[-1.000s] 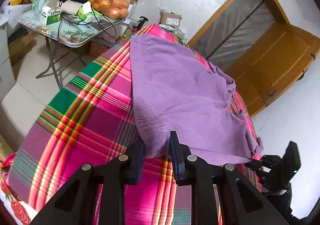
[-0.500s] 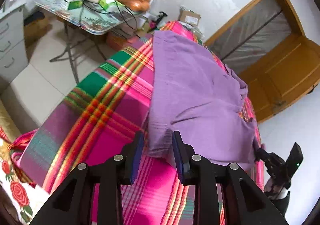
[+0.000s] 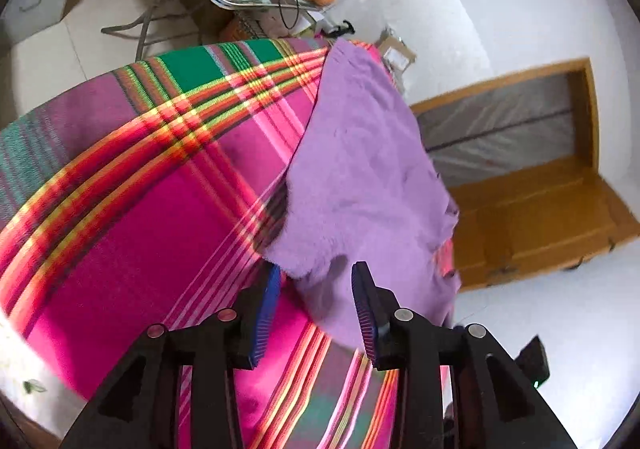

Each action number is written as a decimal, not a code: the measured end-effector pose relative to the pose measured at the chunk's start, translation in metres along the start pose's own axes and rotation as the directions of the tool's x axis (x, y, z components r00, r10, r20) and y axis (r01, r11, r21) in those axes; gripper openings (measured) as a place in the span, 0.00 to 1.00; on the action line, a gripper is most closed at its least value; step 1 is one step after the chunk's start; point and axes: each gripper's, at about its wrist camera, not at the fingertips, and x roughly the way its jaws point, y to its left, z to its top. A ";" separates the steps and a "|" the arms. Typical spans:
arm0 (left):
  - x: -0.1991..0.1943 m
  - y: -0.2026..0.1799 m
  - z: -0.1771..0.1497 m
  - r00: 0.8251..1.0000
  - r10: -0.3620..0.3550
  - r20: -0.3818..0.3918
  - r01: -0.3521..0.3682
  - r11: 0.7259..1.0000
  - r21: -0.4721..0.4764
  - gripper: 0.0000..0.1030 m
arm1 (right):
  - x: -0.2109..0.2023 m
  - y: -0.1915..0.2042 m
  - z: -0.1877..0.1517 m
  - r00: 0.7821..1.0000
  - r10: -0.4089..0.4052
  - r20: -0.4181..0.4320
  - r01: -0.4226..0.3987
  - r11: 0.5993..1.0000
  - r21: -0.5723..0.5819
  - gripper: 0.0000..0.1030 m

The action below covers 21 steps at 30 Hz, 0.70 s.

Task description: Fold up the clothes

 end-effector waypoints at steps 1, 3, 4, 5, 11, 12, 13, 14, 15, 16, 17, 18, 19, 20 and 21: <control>0.002 -0.001 0.001 1.000 -0.005 0.006 0.005 1.000 -0.004 0.36 | 0.000 0.001 0.004 1.000 0.003 0.007 -0.003 1.000 -0.001 0.24; 0.006 -0.003 0.004 1.000 -0.003 0.007 0.003 1.000 0.003 0.32 | 0.001 0.002 0.011 1.000 0.010 0.021 -0.010 1.000 -0.003 0.24; 0.009 -0.004 0.004 1.000 0.004 0.003 -0.004 1.000 0.007 0.18 | 0.003 0.003 0.015 1.000 0.011 0.025 -0.011 1.000 -0.004 0.24; 0.011 -0.004 0.005 1.000 0.013 0.001 -0.013 1.000 0.004 0.16 | 0.004 0.003 0.018 1.000 0.011 0.026 -0.011 1.000 -0.005 0.24; -0.010 0.000 0.015 0.996 0.041 0.074 -0.042 0.999 0.009 0.08 | 0.012 0.004 0.049 0.999 0.006 0.051 -0.005 1.000 -0.024 0.24; -0.016 0.001 0.020 0.995 0.050 0.092 -0.051 0.999 0.010 0.08 | 0.013 0.004 0.057 0.998 0.011 0.061 -0.010 1.000 -0.023 0.24; -0.024 0.004 0.024 0.992 0.062 0.110 -0.064 0.998 0.009 0.07 | 0.015 0.003 0.065 0.997 0.017 0.072 -0.015 1.000 -0.021 0.24; -0.032 0.008 0.029 0.989 0.068 0.128 -0.070 0.998 0.005 0.07 | 0.019 0.004 0.074 0.997 0.023 0.074 -0.021 0.999 -0.029 0.24; -0.041 0.011 0.034 0.986 0.074 0.146 -0.075 0.997 0.000 0.07 | 0.023 0.004 0.082 0.997 0.030 0.075 -0.027 0.999 -0.039 0.24; -0.047 0.015 0.038 0.985 0.086 0.152 -0.086 0.996 -0.002 0.07 | 0.028 0.005 0.091 0.996 0.036 0.075 -0.032 0.998 -0.049 0.24; -0.050 0.018 0.041 0.984 0.102 0.147 -0.103 0.995 -0.002 0.07 | 0.032 0.006 0.100 0.996 0.043 0.076 -0.038 0.998 -0.059 0.24; -0.054 0.021 0.044 0.983 0.119 0.143 -0.120 0.993 -0.003 0.07 | 0.037 0.007 0.109 0.996 0.049 0.076 -0.044 0.997 -0.069 0.24; -0.056 0.024 0.047 0.982 0.133 0.131 -0.134 0.991 0.001 0.07 | 0.041 0.008 0.117 0.996 0.056 0.077 -0.049 0.996 -0.080 0.26; -0.053 0.026 0.048 0.984 0.145 0.104 -0.147 0.989 0.013 0.07 | 0.046 0.008 0.126 0.995 0.062 0.077 -0.055 0.994 -0.090 0.28; -0.048 0.027 0.048 0.984 0.162 0.071 -0.164 0.986 0.032 0.08 | 0.050 0.009 0.135 0.995 0.069 0.077 -0.061 0.993 -0.100 0.30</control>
